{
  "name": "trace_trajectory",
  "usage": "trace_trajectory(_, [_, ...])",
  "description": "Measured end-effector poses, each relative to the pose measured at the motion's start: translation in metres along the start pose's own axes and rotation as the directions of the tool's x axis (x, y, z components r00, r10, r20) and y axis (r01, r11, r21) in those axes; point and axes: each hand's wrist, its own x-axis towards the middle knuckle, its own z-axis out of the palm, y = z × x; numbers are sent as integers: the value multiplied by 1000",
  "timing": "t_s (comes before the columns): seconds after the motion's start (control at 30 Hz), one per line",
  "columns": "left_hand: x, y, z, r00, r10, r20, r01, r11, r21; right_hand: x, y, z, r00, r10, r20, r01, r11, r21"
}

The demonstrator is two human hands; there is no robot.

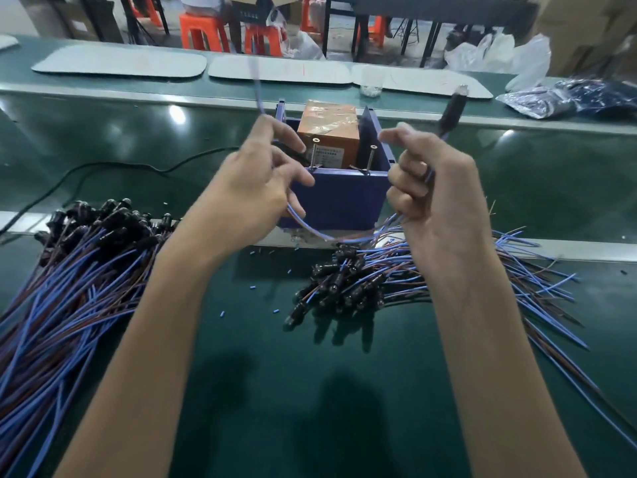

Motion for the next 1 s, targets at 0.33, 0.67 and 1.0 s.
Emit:
trace_trajectory(0.33, [-6,-5,22,905,67,419,-68,998,-13,1,16,-1,987,158,9,-145,925,-351])
trace_trajectory(0.67, [-2,-3,23,958,76,276,-19,978,-206,-1,11,2,985,158,65,-133,948,-288])
trace_trajectory(1.0, [-1,1,18,999,44,-17,-46,984,-173,7,8,-3,995,43,-88,-57,984,-168])
